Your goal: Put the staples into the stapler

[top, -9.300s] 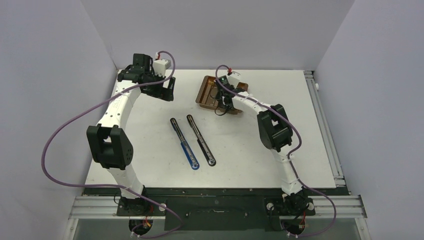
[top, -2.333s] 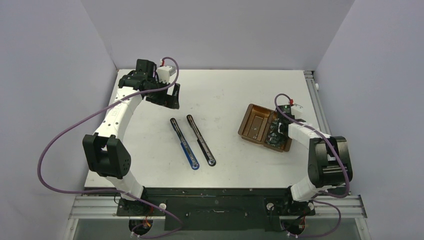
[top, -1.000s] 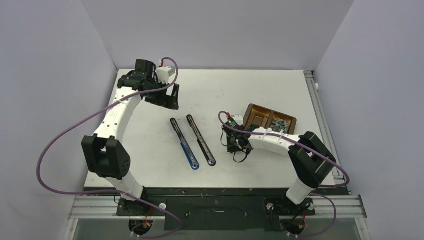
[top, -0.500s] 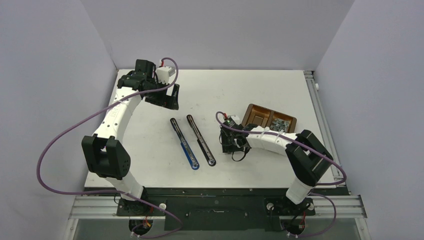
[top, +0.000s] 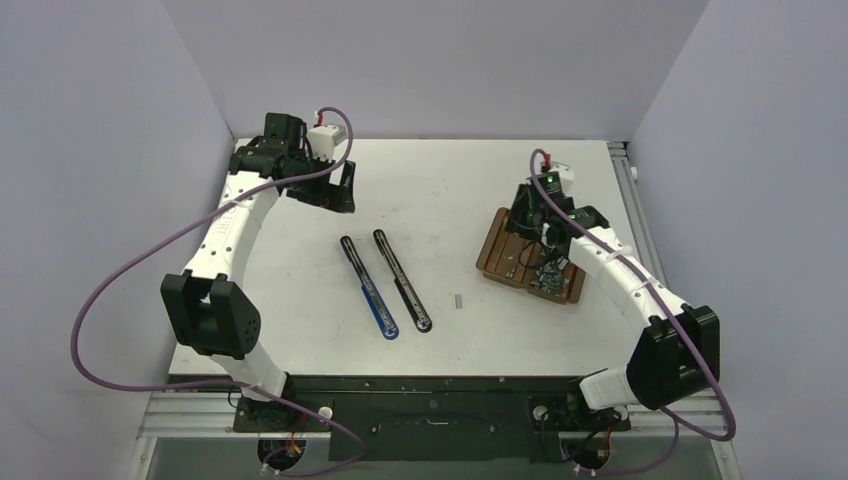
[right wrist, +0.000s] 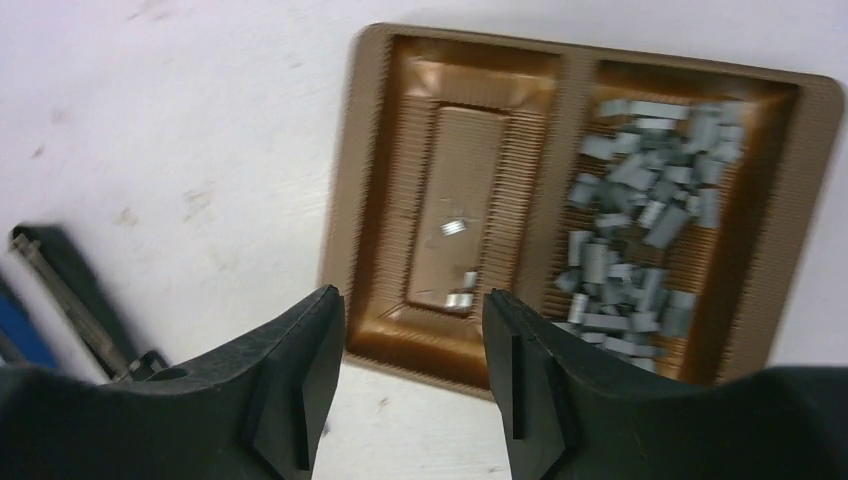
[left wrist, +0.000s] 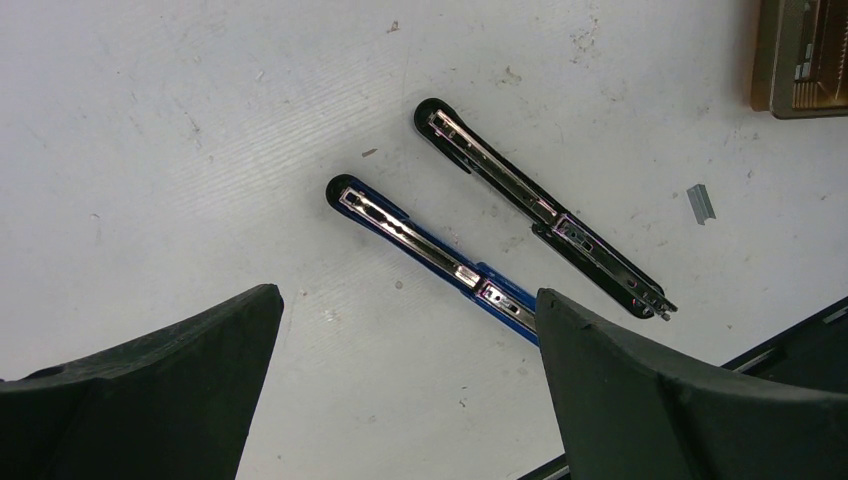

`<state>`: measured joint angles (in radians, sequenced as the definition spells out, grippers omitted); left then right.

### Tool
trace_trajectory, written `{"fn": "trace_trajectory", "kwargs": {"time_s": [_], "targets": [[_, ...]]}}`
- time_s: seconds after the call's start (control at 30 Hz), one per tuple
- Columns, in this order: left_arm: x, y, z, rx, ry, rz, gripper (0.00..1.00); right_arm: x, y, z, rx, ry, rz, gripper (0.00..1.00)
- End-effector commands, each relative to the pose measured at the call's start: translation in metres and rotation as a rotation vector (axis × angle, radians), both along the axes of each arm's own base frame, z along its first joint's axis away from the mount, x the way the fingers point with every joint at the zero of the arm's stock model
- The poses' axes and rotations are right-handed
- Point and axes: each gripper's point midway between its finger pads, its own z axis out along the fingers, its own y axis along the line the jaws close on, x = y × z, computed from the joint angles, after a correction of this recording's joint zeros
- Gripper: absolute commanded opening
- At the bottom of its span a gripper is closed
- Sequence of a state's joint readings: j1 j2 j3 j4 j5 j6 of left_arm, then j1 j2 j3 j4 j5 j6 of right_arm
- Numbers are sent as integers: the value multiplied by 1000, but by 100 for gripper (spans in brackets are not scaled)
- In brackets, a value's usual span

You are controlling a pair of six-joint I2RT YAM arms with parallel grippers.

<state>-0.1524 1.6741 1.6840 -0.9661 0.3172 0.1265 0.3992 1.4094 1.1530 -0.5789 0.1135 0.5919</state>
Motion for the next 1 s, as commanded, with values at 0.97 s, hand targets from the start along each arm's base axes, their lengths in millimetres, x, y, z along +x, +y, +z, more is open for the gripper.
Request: {"fn": "trace_trajectory", "kwargs": {"time_s": [0.97], "targets": [[8,5,10,0,-35,7,96,-6,-153,-127,-227,216,-440,37]]}}
